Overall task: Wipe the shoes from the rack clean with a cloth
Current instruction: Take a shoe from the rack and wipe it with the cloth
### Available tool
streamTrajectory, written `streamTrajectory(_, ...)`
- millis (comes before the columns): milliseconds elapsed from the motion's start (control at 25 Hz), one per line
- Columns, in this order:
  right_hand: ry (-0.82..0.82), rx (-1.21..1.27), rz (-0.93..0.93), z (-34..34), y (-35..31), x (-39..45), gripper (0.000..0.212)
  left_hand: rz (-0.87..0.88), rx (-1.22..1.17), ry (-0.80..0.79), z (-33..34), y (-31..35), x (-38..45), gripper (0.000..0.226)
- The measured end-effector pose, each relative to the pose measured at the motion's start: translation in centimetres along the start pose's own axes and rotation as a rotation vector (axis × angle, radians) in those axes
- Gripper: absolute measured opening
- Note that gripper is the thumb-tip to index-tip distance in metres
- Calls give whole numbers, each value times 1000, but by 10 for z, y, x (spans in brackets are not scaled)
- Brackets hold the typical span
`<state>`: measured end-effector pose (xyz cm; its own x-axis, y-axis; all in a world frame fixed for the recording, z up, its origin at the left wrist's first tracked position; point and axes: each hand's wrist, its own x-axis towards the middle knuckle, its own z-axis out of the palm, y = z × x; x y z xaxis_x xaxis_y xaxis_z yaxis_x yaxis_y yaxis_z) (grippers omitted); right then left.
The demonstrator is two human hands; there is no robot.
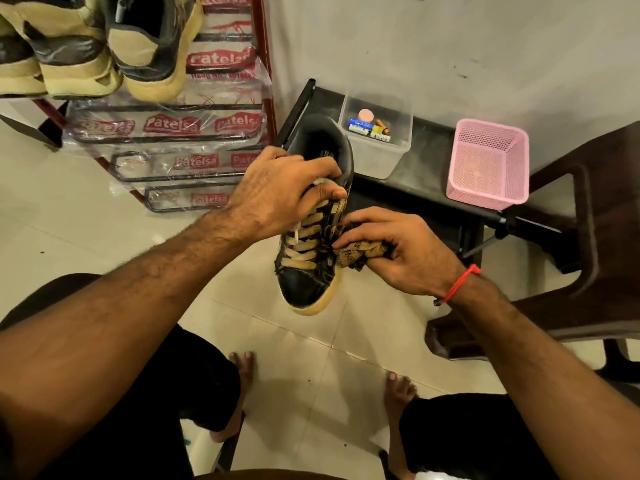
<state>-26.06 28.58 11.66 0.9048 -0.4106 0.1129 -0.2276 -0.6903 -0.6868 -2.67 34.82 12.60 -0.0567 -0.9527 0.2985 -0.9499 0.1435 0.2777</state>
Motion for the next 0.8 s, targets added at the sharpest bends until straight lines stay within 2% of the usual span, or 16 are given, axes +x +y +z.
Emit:
streamTrajectory(80,77,40,2,3,-2,4,43,-1,-47,123,0,0,3,41)
streamTrajectory(200,205,112,10,5,-9,9,42,-92,-245,164,-8,-7,16,39)
streamTrajectory(280,250,143,21,9,-14,11,41,-167,-223,197,-10,-10,25,42)
streamTrajectory(400,287,74,55,11,-17,9,43,-245,-44,192,0,-4,34,45)
streamTrajectory(480,270,-6,48,10,-20,11,43,-264,61,162,2,0,39,46)
streamTrajectory(640,-49,-162,-146,22,-36,7,35,-349,137,85,-9,-7,48,45)
streamTrajectory(680,-69,-214,-175,20,-34,6,34,-357,140,49,-9,-7,48,45)
streamTrajectory(800,93,-293,-84,0,-22,13,36,-383,83,37,-10,-5,46,45)
